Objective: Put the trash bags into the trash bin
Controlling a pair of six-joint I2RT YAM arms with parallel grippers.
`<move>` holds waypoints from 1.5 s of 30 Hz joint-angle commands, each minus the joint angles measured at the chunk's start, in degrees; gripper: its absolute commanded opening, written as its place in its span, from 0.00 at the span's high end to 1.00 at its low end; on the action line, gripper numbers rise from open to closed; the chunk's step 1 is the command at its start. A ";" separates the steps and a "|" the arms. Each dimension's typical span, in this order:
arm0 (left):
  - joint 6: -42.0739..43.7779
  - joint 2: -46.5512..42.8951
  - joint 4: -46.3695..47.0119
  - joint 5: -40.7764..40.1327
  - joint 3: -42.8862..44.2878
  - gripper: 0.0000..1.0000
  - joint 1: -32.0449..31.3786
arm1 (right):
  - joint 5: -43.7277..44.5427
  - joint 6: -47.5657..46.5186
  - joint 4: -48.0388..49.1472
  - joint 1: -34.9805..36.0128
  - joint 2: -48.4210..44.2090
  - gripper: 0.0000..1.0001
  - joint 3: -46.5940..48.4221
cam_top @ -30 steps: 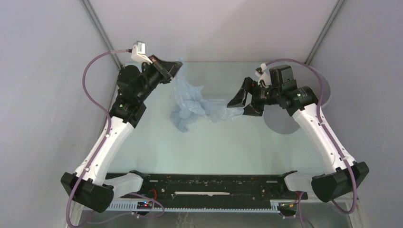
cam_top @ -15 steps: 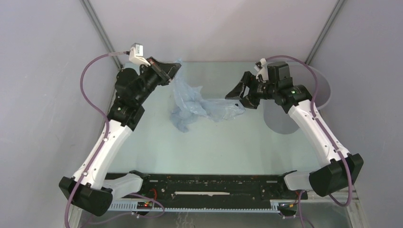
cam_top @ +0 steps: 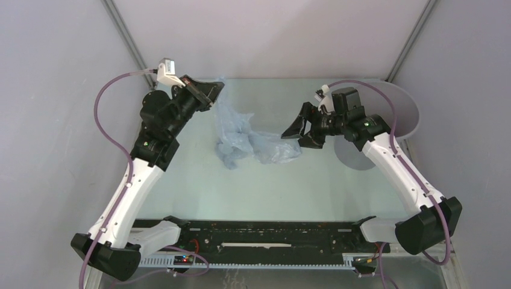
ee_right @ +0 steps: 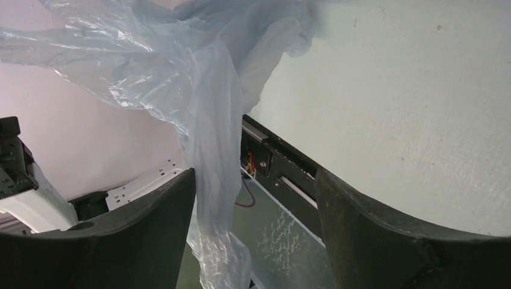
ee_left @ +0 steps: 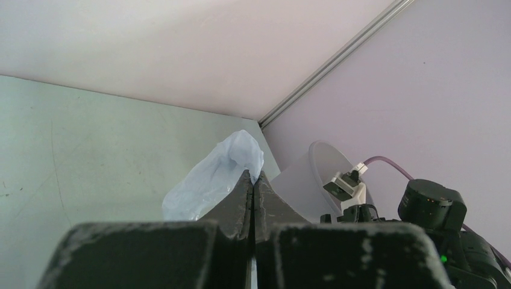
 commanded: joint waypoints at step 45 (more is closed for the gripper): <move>0.60 -3.48 -52.51 7.29 23.16 0.00 4.14 | 6.69 -29.39 -2.71 9.11 -2.90 1.00 14.90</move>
